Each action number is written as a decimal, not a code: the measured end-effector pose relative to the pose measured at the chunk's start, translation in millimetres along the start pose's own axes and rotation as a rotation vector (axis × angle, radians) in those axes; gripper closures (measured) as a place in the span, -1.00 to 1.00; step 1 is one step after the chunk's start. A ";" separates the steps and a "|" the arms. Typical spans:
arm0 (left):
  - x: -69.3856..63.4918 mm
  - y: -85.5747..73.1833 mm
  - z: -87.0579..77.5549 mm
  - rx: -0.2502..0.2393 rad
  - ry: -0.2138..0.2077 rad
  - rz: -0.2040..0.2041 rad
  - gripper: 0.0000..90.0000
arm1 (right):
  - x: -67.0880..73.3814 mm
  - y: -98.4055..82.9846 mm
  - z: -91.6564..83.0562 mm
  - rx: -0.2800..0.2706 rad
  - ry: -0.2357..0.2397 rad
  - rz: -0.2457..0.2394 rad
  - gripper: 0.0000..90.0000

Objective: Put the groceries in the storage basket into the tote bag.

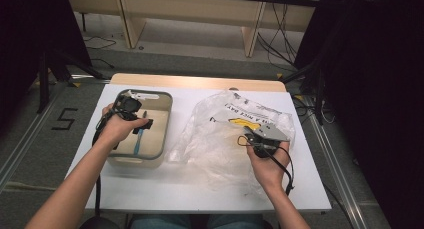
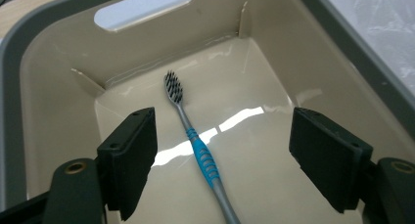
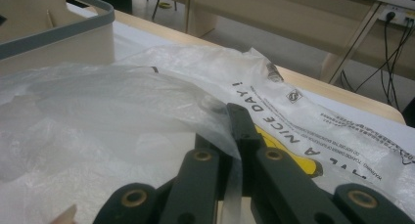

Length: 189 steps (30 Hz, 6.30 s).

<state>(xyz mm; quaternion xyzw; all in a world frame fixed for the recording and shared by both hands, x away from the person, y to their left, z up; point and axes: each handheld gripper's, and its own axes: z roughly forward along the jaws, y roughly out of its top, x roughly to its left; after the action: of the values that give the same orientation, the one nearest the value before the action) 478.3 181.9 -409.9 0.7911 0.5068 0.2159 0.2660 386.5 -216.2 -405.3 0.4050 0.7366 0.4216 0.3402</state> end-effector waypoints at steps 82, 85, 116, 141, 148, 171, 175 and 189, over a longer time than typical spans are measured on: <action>14.0 2.6 63.5 0.392 0.019 -0.217 0.44 | 3.3 0.8 -0.5 0.001 0.005 -0.013 1.00; 13.7 2.9 63.6 0.395 0.020 -0.216 0.46 | 3.2 1.0 -0.7 0.001 0.005 -0.013 1.00; 11.8 9.1 66.3 0.448 0.022 -0.250 0.74 | 3.1 0.8 -1.0 0.000 0.004 -0.014 1.00; 13.0 6.1 63.1 0.426 -0.008 -0.196 0.76 | 3.4 0.1 -0.3 0.002 0.003 -0.014 1.00; 14.6 6.0 59.0 0.376 -0.012 -0.193 0.76 | 3.2 0.0 -0.6 0.001 0.004 -0.016 1.00; 18.9 14.0 21.1 0.126 -0.025 -0.204 0.76 | 3.4 0.2 -0.9 -0.003 0.002 -0.010 1.00; 19.6 14.0 14.2 0.090 -0.026 -0.206 0.76 | 3.5 0.3 -1.0 -0.003 0.002 -0.010 1.00; 18.3 15.2 -6.0 0.006 -0.048 -0.205 0.76 | 4.2 0.2 -0.9 -0.001 0.003 -0.012 1.00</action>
<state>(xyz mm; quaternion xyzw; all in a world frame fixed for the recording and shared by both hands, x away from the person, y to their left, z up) 492.2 194.7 -394.3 0.7408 0.5793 0.1671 0.2962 384.0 -212.8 -405.4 0.3999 0.7392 0.4205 0.3419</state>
